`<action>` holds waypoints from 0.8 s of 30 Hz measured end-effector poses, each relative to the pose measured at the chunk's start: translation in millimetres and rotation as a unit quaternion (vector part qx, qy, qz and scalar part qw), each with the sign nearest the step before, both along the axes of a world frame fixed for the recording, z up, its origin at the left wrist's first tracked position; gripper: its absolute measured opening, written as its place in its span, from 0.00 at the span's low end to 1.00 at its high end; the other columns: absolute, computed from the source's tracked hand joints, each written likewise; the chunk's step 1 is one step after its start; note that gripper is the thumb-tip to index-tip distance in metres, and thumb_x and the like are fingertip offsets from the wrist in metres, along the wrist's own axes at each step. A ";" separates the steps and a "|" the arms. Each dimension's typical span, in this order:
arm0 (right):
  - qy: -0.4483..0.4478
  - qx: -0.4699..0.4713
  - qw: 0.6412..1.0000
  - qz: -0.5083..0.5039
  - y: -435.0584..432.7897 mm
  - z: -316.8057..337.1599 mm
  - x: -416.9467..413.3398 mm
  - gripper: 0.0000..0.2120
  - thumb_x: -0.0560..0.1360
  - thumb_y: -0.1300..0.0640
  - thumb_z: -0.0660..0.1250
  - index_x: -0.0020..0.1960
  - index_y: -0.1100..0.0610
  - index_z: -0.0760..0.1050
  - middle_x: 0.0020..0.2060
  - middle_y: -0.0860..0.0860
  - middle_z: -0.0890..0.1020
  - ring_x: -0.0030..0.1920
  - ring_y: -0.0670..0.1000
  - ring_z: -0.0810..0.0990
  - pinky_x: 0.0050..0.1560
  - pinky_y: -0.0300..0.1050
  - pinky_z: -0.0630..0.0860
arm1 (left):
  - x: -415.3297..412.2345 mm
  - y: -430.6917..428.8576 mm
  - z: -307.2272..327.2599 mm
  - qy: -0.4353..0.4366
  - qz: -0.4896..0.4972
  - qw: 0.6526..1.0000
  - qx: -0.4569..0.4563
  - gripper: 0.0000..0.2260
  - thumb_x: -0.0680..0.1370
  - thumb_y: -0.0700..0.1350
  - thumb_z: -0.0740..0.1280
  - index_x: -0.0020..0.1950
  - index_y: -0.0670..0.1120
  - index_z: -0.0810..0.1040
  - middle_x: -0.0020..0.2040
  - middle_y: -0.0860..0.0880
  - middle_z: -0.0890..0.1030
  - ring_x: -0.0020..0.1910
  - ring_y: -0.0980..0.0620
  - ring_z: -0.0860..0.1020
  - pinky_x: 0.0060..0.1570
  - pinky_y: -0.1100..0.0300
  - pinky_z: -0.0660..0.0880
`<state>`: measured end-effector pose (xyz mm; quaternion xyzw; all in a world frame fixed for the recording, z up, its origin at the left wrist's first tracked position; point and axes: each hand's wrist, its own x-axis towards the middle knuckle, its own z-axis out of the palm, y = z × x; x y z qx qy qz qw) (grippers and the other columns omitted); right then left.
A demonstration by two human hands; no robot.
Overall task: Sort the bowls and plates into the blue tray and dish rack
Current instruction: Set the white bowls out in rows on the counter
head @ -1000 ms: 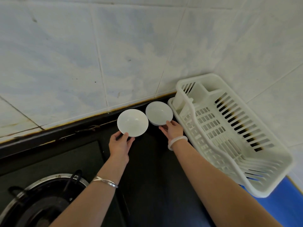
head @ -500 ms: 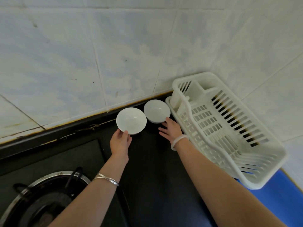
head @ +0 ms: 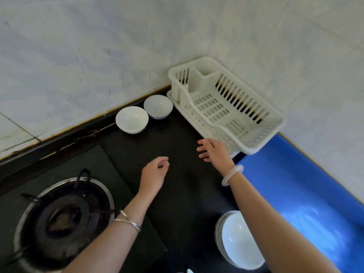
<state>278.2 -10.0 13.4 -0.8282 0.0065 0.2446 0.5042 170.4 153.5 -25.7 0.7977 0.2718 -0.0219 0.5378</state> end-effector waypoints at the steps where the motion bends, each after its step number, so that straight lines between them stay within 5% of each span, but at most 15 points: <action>1: -0.013 -0.025 1.000 -0.001 -19.1 3.2 -13.9 0.11 0.80 0.52 0.55 0.53 0.51 0.76 0.43 0.48 0.81 0.39 0.46 0.79 0.40 0.39 0.75 | -8.1 -16.0 0.8 -0.002 -0.036 0.999 0.013 0.13 0.79 0.44 0.62 0.61 0.46 0.77 0.57 0.47 0.81 0.52 0.55 0.78 0.54 0.64 0.74; 4: -0.056 -0.121 0.991 0.004 -76.6 5.6 -57.5 0.10 0.80 0.51 0.57 0.50 0.52 0.77 0.41 0.48 0.81 0.40 0.50 0.79 0.46 0.45 0.75 | -30.7 -65.1 1.3 0.000 -0.130 0.990 0.048 0.12 0.78 0.45 0.63 0.60 0.48 0.78 0.55 0.50 0.81 0.47 0.61 0.76 0.43 0.76 0.68; 9: -0.106 -0.295 0.949 -0.025 -154.8 -8.3 -130.5 0.10 0.78 0.51 0.60 0.53 0.52 0.77 0.45 0.50 0.76 0.46 0.54 0.77 0.42 0.43 0.65 | -65.9 -133.6 -0.6 0.000 -0.222 0.969 0.108 0.13 0.77 0.48 0.65 0.60 0.50 0.77 0.54 0.52 0.80 0.44 0.61 0.75 0.45 0.68 0.69; 14: -0.084 -0.329 0.940 -0.043 -190.0 -23.2 -174.8 0.12 0.76 0.49 0.63 0.56 0.54 0.76 0.49 0.51 0.78 0.50 0.54 0.78 0.43 0.40 0.65 | -90.0 -165.5 -5.2 0.007 -0.220 0.965 0.139 0.16 0.76 0.48 0.65 0.64 0.50 0.74 0.56 0.51 0.77 0.50 0.54 0.77 0.50 0.60 0.75; 19: -0.103 -0.369 0.924 -0.021 -184.3 -20.6 -184.0 0.10 0.77 0.49 0.61 0.51 0.55 0.74 0.37 0.52 0.78 0.40 0.56 0.78 0.28 0.42 0.59 | -94.8 -172.0 -4.6 0.014 -0.182 0.973 0.140 0.16 0.77 0.45 0.65 0.65 0.50 0.73 0.59 0.50 0.77 0.54 0.53 0.77 0.51 0.62 0.74; 24: -0.092 -0.389 0.917 0.007 -180.6 -18.7 -183.2 0.10 0.79 0.54 0.56 0.56 0.58 0.70 0.28 0.47 0.65 0.26 0.47 0.63 0.24 0.40 0.56 | -95.8 -174.1 -1.9 0.023 -0.163 0.978 0.128 0.15 0.78 0.46 0.63 0.65 0.47 0.74 0.61 0.48 0.78 0.57 0.51 0.77 0.54 0.60 0.73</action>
